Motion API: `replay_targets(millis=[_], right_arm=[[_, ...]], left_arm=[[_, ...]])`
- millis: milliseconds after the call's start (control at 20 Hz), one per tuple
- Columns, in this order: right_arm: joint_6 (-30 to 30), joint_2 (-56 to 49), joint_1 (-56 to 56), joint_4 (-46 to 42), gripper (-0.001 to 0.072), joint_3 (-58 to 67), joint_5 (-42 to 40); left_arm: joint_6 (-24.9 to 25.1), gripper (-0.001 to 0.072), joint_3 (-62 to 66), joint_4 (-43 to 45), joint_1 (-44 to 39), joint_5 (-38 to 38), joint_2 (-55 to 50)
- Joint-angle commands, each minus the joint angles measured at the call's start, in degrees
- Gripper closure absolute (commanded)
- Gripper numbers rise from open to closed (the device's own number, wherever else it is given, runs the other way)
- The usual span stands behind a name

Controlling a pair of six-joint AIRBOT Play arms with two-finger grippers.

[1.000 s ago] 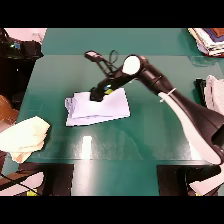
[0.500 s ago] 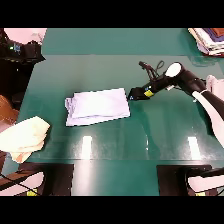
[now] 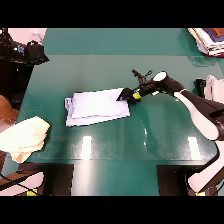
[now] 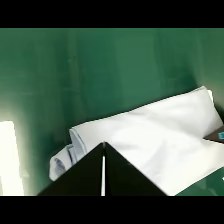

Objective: Fold the shirts.

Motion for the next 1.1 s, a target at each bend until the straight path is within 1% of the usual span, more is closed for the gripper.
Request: replay_targets(millis=[0, 50, 100, 200, 300, 450, 550, 750, 900, 1050], right_arm=[[-0.17, -3.78, 2.82, 1.55, 0.0505, 5.27, 1.68], [-0.26, -3.72, 3.15, 1.55, 0.0613, 5.81, 1.49], [-0.59, -3.54, 3.15, 1.46, 0.0696, 6.49, 1.51], [-0.59, -1.97, 2.05, -0.31, 0.0696, 7.98, 1.44], [-0.5, 1.42, -1.14, -5.01, 0.0696, 9.38, 2.19], [1.03, 8.74, -10.14, -12.13, 0.0697, 11.15, 3.72], [1.2, 13.38, -18.18, -14.03, 0.0696, 12.31, 3.58], [1.18, 19.02, -35.76, -13.9, 0.0696, 14.93, 2.86], [1.16, 20.15, -47.71, -13.84, 0.0696, 15.63, 1.25], [1.14, 20.09, -57.13, -13.81, 0.0696, 14.56, -1.16]], left_arm=[[0.0, 0.0684, -0.22, -0.66, 0.0, -0.57, -0.02], [0.0, 0.0684, -0.22, -1.25, 0.0, -0.57, -0.02], [0.0, 0.0685, -0.22, -2.12, -0.02, -0.52, -0.02], [0.0, 0.0686, -0.22, -2.6, -1.44, -0.5, -0.02], [0.02, 0.0686, -0.22, -2.47, -4.79, -0.11, -0.02], [0.0, 0.0685, -0.22, -2.51, -10.95, 2.62, -0.02], [-0.02, 0.0685, -0.22, -2.51, -14.82, 5.03, -0.02], [0.02, 0.0684, -0.22, -2.49, -20.11, 10.16, -0.02], [0.0, 0.0684, -0.22, -2.56, -21.44, 13.16, -0.02], [-0.02, 0.0684, -0.22, -2.08, -21.42, 13.57, -0.02]])
